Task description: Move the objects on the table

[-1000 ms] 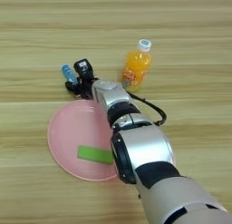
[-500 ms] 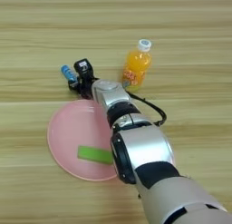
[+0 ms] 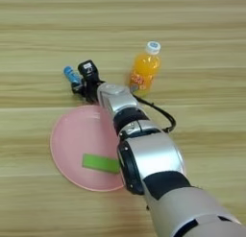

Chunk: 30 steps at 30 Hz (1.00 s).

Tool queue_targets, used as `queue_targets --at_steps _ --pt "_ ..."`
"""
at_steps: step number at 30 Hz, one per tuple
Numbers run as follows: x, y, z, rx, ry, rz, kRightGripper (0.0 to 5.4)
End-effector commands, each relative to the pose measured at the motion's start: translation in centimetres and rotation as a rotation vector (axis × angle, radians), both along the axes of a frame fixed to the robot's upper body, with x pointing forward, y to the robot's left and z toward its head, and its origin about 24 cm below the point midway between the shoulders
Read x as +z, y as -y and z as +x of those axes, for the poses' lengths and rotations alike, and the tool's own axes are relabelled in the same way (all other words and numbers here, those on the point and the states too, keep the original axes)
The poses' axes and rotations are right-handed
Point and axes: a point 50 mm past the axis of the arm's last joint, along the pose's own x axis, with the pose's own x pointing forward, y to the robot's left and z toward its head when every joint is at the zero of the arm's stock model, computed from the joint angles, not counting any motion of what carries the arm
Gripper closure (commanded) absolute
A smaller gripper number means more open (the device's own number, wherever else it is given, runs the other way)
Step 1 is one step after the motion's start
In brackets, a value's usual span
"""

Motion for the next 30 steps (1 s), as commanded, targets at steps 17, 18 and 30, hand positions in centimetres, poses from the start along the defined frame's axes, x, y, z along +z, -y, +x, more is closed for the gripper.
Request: queue_targets --at_steps 17,18,30 --pt "11.4 2.3 0.2 0.133 0.524 0.089 3.98" --pt "11.6 2.5 -0.1 0.161 0.525 0.095 3.98" --pt "13.5 6.8 -4.3 0.487 0.583 0.029 3.99"
